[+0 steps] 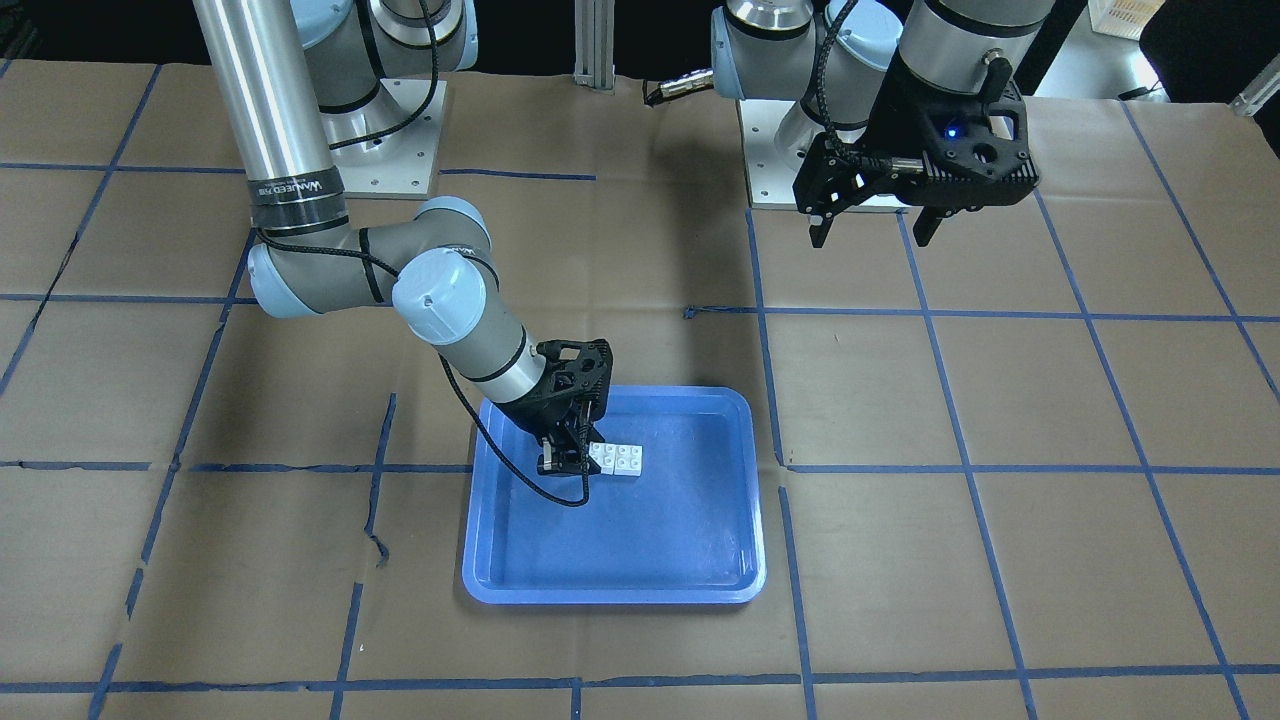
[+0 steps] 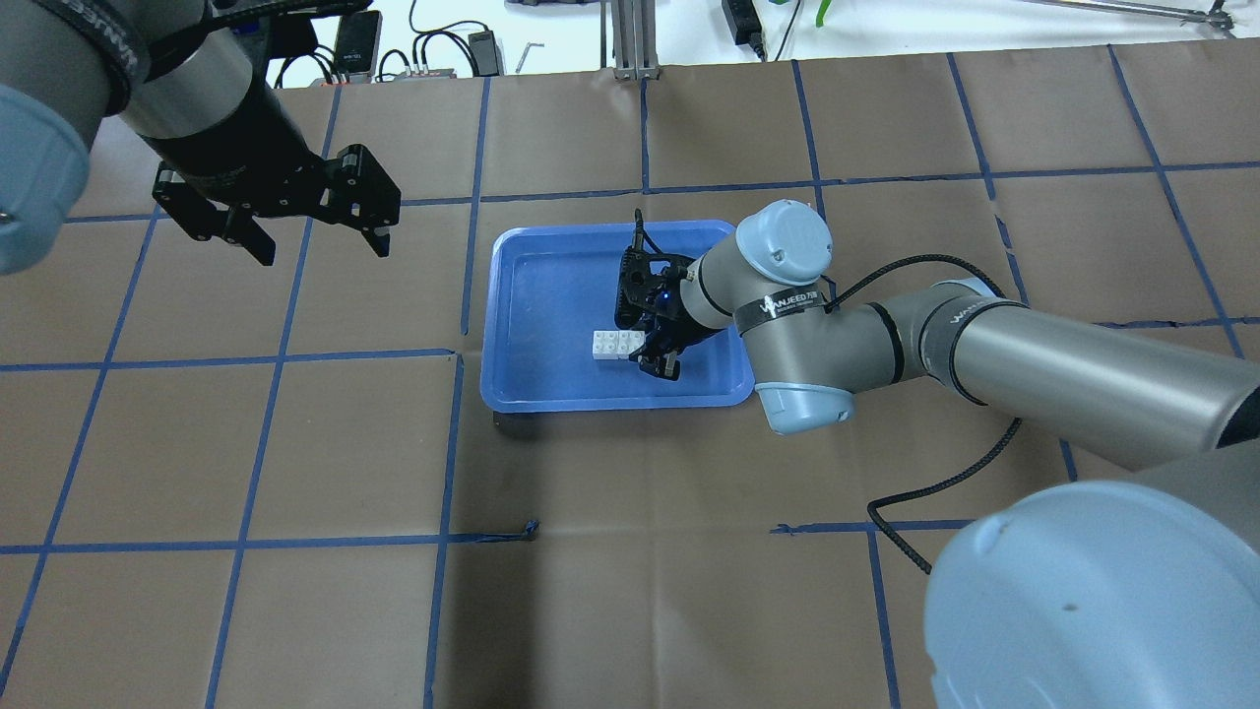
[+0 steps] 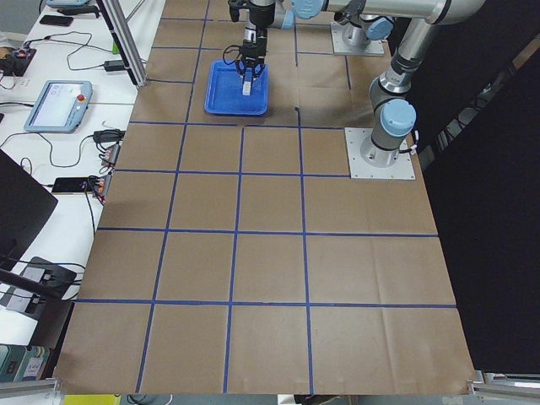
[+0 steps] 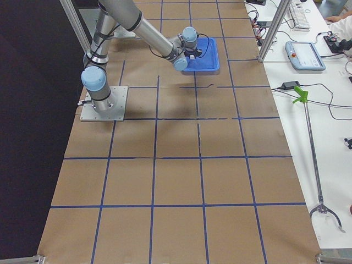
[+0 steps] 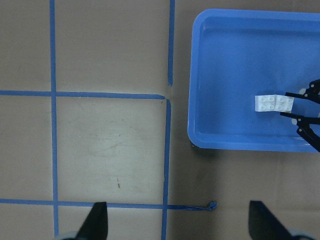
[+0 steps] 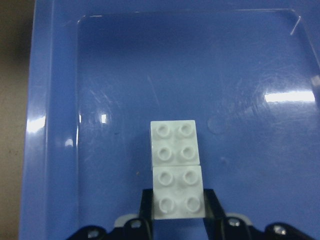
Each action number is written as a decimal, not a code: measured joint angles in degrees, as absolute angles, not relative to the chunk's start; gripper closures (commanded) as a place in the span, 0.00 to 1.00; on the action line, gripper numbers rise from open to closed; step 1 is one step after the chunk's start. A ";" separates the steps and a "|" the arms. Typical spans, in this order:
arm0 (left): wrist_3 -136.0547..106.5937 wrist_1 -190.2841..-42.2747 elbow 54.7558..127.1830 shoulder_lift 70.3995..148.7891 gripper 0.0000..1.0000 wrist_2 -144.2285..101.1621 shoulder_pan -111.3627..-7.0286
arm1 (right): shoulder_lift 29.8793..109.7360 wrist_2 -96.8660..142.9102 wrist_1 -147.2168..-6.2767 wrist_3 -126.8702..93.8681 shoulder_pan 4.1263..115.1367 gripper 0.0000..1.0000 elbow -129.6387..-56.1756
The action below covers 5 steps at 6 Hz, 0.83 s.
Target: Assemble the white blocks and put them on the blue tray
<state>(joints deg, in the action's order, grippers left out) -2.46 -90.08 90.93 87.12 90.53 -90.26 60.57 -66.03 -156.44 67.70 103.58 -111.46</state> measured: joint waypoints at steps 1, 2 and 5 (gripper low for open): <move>-2.46 -90.09 90.96 87.11 0.01 90.53 -90.26 | 60.56 -66.01 -156.42 67.68 103.65 0.78 -111.47; -2.46 -90.09 90.96 87.10 0.01 90.53 -90.26 | 60.53 -66.01 -156.38 67.68 103.68 0.75 -111.50; -2.46 -90.01 90.97 87.10 0.01 90.53 -90.26 | 60.47 -66.01 -156.36 67.67 103.63 0.66 -111.53</move>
<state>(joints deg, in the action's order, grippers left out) -2.46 -90.01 90.97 87.10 90.53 -90.26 60.47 -66.01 -156.36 67.67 103.63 -111.53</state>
